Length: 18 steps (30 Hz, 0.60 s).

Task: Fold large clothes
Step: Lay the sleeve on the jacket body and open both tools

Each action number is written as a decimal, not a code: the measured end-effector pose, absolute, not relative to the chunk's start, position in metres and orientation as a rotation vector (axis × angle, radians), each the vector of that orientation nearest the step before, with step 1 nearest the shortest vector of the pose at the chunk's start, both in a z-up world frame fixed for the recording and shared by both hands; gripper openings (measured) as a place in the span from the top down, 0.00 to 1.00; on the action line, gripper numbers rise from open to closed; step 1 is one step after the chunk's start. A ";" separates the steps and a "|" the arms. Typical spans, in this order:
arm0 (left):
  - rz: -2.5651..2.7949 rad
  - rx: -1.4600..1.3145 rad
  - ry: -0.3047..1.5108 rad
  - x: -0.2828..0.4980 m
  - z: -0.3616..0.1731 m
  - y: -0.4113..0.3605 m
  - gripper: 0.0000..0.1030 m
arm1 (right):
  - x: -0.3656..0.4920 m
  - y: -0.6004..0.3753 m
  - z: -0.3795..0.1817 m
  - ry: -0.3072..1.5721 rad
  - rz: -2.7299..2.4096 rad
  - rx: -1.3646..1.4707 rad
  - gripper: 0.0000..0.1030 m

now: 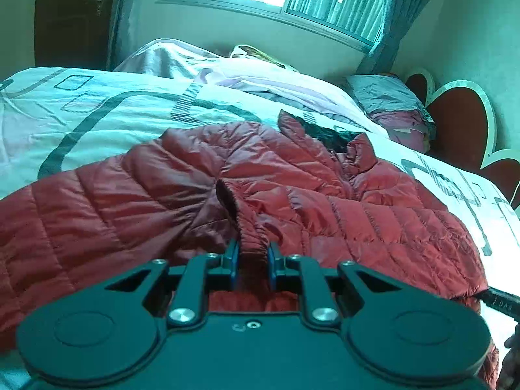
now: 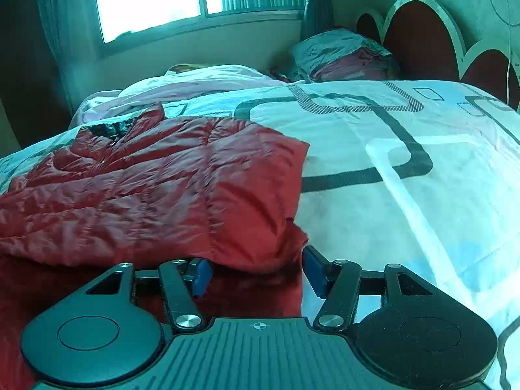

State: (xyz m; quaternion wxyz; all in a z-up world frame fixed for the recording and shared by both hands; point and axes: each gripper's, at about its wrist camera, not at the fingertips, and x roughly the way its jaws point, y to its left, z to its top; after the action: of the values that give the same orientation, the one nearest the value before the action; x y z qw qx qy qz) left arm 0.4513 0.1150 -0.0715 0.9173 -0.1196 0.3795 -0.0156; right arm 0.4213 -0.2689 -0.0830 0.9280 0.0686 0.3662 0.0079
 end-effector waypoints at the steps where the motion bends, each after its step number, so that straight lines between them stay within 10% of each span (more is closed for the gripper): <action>1: -0.027 -0.243 0.784 0.451 -0.073 0.116 0.84 | 0.423 -0.270 -0.083 0.751 0.008 0.136 0.44; 8: -0.044 -0.224 0.837 0.454 -0.094 0.115 0.84 | 0.403 -0.280 -0.078 0.774 0.073 0.115 0.49; 10: -0.044 -0.223 0.836 0.453 -0.096 0.115 0.84 | 0.385 -0.288 -0.057 0.692 0.118 0.171 0.91; 18: -0.039 -0.194 0.824 0.451 -0.097 0.109 0.84 | 0.448 -0.287 -0.078 0.794 0.070 0.190 0.92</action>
State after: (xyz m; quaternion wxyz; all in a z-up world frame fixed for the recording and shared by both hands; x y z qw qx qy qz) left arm 0.4515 0.1088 -0.0973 0.9116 -0.0942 0.3997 -0.0191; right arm 0.4477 -0.2866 -0.0779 0.9172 0.0926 0.3859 0.0341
